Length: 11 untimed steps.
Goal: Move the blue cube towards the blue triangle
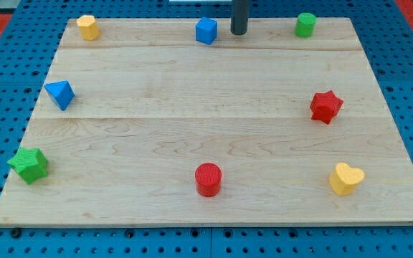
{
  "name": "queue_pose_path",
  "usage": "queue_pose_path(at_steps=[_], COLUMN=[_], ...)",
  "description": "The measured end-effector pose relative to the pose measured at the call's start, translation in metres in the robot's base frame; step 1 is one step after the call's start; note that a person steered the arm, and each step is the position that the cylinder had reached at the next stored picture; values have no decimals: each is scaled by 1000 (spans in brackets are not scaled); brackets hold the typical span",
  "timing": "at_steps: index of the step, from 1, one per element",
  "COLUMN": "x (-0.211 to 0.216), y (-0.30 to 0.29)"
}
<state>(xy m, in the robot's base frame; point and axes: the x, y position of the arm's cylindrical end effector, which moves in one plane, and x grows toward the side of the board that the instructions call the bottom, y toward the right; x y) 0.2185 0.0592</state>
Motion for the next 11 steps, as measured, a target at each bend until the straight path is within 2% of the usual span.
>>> queue_pose_path(at_steps=[2, 3, 4, 5, 8, 10, 11], x=[-11, 28, 57, 112, 164, 262, 302], y=[-81, -127, -133, -145, -232, -233, -197])
